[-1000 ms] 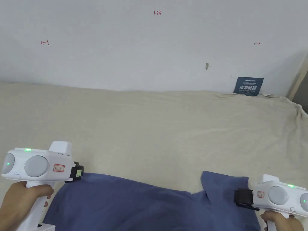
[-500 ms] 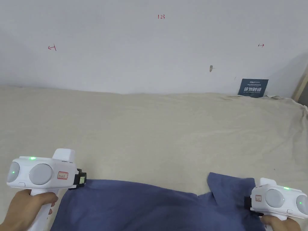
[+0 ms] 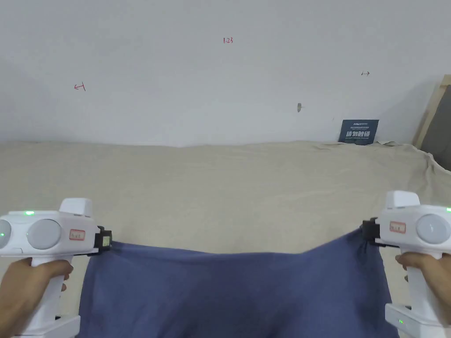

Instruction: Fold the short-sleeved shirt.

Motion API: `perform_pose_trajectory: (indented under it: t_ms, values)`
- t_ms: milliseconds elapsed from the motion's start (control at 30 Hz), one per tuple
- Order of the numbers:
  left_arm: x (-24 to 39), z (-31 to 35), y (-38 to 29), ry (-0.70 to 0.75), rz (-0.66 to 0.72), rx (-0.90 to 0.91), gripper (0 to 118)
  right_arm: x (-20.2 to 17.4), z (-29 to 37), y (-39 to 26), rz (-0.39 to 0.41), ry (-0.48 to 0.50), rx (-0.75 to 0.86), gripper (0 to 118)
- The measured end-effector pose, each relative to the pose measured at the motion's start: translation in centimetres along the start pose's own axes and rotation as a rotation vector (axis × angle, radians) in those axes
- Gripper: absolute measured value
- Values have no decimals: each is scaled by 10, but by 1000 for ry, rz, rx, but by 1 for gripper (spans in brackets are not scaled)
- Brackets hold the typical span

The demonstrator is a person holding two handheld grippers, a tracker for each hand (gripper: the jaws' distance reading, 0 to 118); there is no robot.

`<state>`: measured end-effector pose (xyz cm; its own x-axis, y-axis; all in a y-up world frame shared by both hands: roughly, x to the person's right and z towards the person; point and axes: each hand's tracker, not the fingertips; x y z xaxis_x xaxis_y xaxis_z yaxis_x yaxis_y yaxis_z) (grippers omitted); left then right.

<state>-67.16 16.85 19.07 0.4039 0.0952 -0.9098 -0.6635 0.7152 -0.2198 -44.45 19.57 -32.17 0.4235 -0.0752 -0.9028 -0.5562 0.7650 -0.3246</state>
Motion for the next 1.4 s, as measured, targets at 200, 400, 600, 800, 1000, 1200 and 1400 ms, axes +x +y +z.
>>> perform_pose_trajectory:
  t_ms: [200, 400, 600, 800, 1000, 1200, 1400]
  values:
    - [-15, 47, 56, 48, 47, 133, 0, -9, 45, 60, 20, 27, 136, 1]
    - [-22, 92, 141, 69, 55, 291, 0, -22, 81, 130, 44, 28, 274, 1]
    - [-6, 144, 206, 96, 41, 398, 0, -36, 106, 197, 50, 9, 379, 1]
    - [5, 171, 243, 117, 36, 476, 0, -47, 127, 247, 60, -5, 468, 2]
    - [2, 172, 245, 113, 30, 491, 0, -49, 130, 257, 82, -15, 474, 1]
    - [0, 141, 206, 112, 22, 432, 0, -44, 104, 217, 75, 4, 430, 2]
    - [-7, 99, 134, 102, 53, 328, 0, -37, 66, 150, 63, 14, 318, 1]
